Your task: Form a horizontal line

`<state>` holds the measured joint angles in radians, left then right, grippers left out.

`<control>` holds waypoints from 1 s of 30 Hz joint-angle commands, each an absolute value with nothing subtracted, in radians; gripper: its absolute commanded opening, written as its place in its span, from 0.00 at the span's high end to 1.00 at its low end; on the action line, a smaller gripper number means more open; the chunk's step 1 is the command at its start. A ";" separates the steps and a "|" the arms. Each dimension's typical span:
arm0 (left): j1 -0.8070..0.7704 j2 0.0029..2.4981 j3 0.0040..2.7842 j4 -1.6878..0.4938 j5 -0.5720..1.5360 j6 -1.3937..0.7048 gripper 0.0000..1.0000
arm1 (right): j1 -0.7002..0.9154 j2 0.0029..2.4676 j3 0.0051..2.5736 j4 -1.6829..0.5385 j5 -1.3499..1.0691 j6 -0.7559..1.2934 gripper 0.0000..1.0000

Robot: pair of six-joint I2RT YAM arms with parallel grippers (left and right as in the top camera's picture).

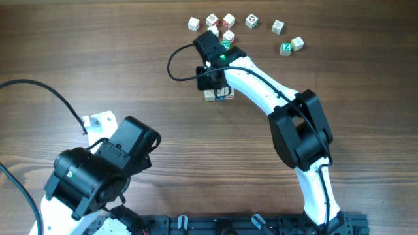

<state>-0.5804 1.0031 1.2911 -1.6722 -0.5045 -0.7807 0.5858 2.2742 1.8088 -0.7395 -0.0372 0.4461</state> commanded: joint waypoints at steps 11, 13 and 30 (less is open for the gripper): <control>-0.576 1.002 1.287 -1.673 -0.521 -0.791 0.00 | 0.649 2.300 1.812 -0.766 -0.139 0.240 0.95; -0.576 1.002 1.287 -1.673 -0.521 -0.791 0.00 | 0.651 2.300 1.812 -0.783 -0.091 0.282 0.95; -0.576 1.002 1.287 -1.673 -0.521 -0.791 0.00 | 0.651 2.300 1.811 -0.794 0.030 0.391 0.95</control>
<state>-0.5804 1.0031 1.2911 -1.6722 -0.5045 -0.7811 0.6537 2.2742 1.8088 -0.8021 0.0051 0.3737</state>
